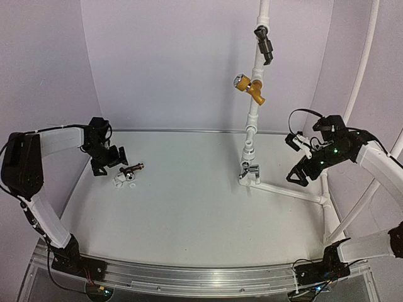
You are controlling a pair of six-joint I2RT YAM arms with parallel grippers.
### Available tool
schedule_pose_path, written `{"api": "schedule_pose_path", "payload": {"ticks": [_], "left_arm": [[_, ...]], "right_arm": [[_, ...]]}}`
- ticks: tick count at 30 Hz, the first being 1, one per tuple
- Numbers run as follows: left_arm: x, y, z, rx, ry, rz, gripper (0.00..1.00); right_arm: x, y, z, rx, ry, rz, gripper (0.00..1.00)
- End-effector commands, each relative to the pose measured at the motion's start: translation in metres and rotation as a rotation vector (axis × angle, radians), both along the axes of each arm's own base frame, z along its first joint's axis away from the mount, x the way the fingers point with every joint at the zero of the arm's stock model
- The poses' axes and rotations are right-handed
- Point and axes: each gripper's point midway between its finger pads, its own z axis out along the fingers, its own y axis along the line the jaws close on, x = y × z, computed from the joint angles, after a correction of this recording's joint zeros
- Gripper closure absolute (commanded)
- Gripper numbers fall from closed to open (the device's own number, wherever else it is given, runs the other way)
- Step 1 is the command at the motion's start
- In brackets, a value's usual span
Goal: Install the water faucets
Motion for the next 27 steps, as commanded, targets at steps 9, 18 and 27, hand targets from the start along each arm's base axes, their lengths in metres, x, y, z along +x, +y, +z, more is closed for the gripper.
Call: {"api": "schedule_pose_path", "payload": {"ticks": [9,18,27], "left_arm": [[0.057,-0.013,-0.055,0.013,0.04,-0.055,0.0],[0.035,-0.044,-0.063,-0.085,0.043,-0.146,0.06],[-0.017,-0.078,-0.088,0.0,0.133,-0.258,0.23]], "right_arm": [[-0.066,-0.007,-0.029,-0.265,0.113,0.216,0.02],[-0.087,0.009,-0.035,-0.252,0.138,0.319,0.02],[-0.096,0.056,-0.035,-0.191,0.119,0.439,0.02]]}}
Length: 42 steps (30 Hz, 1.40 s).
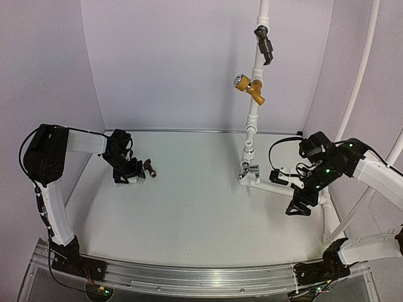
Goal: Install the water faucets
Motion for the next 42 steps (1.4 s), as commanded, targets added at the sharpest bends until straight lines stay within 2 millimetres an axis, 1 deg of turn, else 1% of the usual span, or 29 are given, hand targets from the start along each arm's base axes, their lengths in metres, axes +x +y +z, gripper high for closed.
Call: {"api": "schedule_pose_path", "payload": {"ticks": [1,5,7,9,10,13,15,17,21,25,27,31,33,36,37,39,41,42], "left_arm": [[-0.039,-0.02,-0.014,0.037,0.063,-0.069,0.26],[-0.064,-0.041,-0.018,0.071,0.08,-0.132,0.35],[-0.076,-0.05,-0.016,0.094,0.078,-0.165,0.39],[-0.079,-0.049,-0.01,0.108,0.056,-0.137,0.4],[-0.079,-0.044,-0.006,0.12,0.042,-0.109,0.38],[-0.067,-0.018,0.009,0.208,-0.035,0.035,0.34],[-0.059,-0.01,0.016,0.212,-0.074,0.114,0.32],[-0.052,-0.003,0.018,0.211,-0.093,0.181,0.32],[-0.035,0.013,0.013,0.208,-0.122,0.281,0.3],[-0.013,0.021,0.002,0.159,-0.144,0.318,0.29],[-0.003,0.019,-0.001,0.165,-0.172,0.291,0.29],[0.013,0.006,-0.005,0.136,-0.202,0.217,0.28],[0.019,0.002,-0.002,0.122,-0.218,0.197,0.27],[0.022,0.009,0.003,0.116,-0.229,0.224,0.25],[0.023,0.011,0.006,0.098,-0.239,0.234,0.24],[0.025,0.008,0.011,0.059,-0.255,0.22,0.2],[0.028,0.004,0.011,0.052,-0.252,0.188,0.14],[0.029,0.003,0.009,0.059,-0.243,0.179,0.08]], "right_arm": [[-0.008,0.029,0.002,0.057,0.0,0.065,0.03],[-0.016,0.049,-0.001,0.076,-0.009,0.106,0.05],[-0.017,0.055,0.001,0.083,-0.025,0.118,0.05],[-0.016,0.059,0.004,0.089,-0.052,0.121,0.05],[-0.015,0.06,0.006,0.094,-0.065,0.118,0.05],[-0.013,0.063,0.013,0.111,-0.089,0.116,0.05],[-0.012,0.067,0.019,0.127,-0.1,0.118,0.05],[-0.011,0.069,0.024,0.14,-0.106,0.119,0.06],[-0.01,0.069,0.023,0.138,-0.118,0.113,0.06],[-0.006,0.065,0.025,0.135,-0.145,0.092,0.06],[-0.005,0.063,0.025,0.131,-0.154,0.079,0.06],[-0.004,0.059,0.023,0.117,-0.169,0.069,0.06],[-0.004,0.058,0.022,0.115,-0.173,0.067,0.06],[-0.003,0.057,0.022,0.114,-0.177,0.062,0.06],[-0.003,0.057,0.022,0.114,-0.178,0.062,0.06],[-0.003,0.056,0.022,0.11,-0.181,0.062,0.06],[-0.002,0.056,0.022,0.111,-0.185,0.063,0.06],[-0.002,0.057,0.022,0.112,-0.186,0.063,0.06]]}}
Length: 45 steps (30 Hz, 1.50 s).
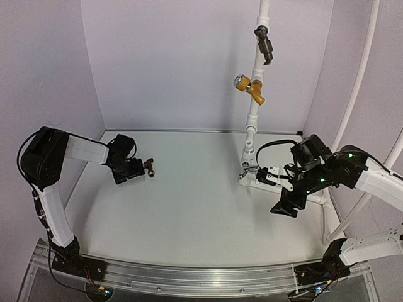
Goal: Install the water faucets
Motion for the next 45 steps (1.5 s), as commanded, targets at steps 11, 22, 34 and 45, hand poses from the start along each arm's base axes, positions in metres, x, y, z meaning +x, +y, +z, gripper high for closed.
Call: {"api": "schedule_pose_path", "payload": {"ticks": [11,22,34,45], "left_arm": [[0.021,0.007,-0.016,0.083,0.052,0.002,0.14],[-0.011,0.027,-0.003,0.144,0.041,-0.019,0.45],[-0.016,0.016,0.01,0.099,0.01,-0.177,0.51],[0.003,0.02,0.004,0.103,-0.051,-0.213,0.31]], "right_arm": [[0.007,-0.002,0.004,0.0,-0.047,-0.028,0.05],[0.007,-0.006,0.001,-0.012,-0.064,-0.031,0.05],[0.005,-0.01,-0.002,-0.013,-0.069,-0.036,0.05],[0.005,-0.01,0.0,-0.012,-0.078,-0.032,0.05]]}}
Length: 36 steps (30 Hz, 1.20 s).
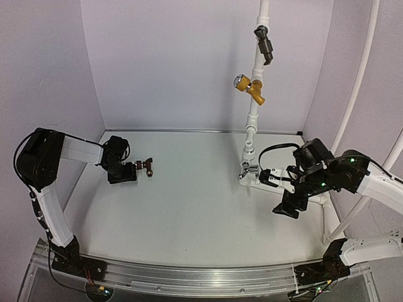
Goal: Install the water faucets
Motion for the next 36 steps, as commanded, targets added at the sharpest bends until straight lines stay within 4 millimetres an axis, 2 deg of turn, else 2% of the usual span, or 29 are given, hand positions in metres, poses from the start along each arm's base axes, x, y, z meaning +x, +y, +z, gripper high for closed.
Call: {"api": "schedule_pose_path", "payload": {"ticks": [1,6,13,17,20,28,31,36], "left_arm": [[0.018,-0.006,0.011,-0.029,-0.106,-0.041,0.32],[0.032,-0.012,0.025,-0.061,-0.246,-0.072,0.35],[0.042,-0.017,0.007,-0.06,-0.224,-0.083,0.4],[0.043,-0.016,0.006,-0.056,-0.222,-0.076,0.57],[0.036,-0.017,0.015,-0.068,-0.221,-0.073,0.67],[-0.015,-0.044,0.058,-0.139,-0.139,-0.14,0.7],[-0.041,-0.053,0.062,-0.076,-0.012,-0.191,0.7],[-0.091,-0.054,0.057,0.047,0.252,-0.275,0.71]], "right_arm": [[0.001,0.0,0.005,0.011,-0.03,0.001,0.05],[0.001,0.0,0.006,0.011,-0.031,0.0,0.05],[0.002,0.0,0.007,0.011,-0.034,0.001,0.05],[0.002,0.0,0.009,0.013,-0.038,0.0,0.05],[0.002,-0.001,0.008,0.004,-0.04,0.004,0.05],[0.004,0.0,-0.005,-0.056,-0.019,0.038,0.05],[0.004,0.002,-0.004,-0.046,-0.028,0.054,0.05],[0.002,0.008,0.0,-0.008,-0.023,0.066,0.05]]}}
